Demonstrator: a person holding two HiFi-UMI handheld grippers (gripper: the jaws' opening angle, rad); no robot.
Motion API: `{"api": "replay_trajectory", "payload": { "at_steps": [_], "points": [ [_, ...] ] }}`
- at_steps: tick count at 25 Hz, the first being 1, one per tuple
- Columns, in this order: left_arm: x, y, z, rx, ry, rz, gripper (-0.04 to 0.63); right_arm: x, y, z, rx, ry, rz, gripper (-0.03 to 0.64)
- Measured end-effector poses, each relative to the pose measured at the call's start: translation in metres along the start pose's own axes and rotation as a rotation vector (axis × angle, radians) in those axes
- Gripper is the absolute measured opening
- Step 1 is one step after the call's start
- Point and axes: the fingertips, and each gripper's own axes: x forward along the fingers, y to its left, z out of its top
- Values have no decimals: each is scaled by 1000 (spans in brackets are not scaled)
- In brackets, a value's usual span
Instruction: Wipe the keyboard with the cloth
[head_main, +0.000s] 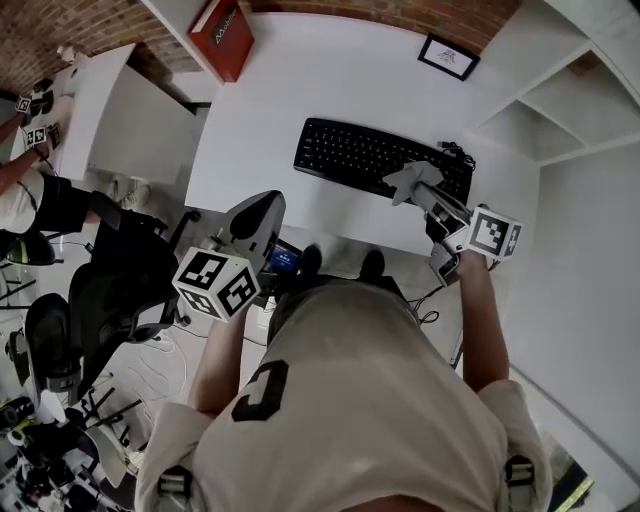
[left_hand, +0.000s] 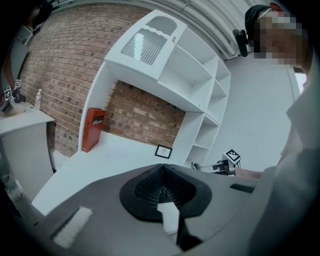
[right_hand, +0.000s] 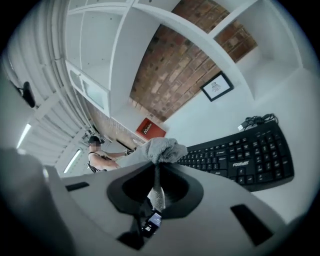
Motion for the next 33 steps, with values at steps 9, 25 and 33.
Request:
{"api": "replay_trajectory", "payload": {
  "at_steps": [9,25,33],
  "points": [
    [-11,28,-3,15,36,-129,5,56,65,-39,17,14,75,25],
    [-1,44,-6,21,120,-274,5,49,125,-62,-126,-21,8,25],
    [-5,-5,3,-74,56,-294,5,17,153,-52,-93,-31,184,25]
  ]
}}
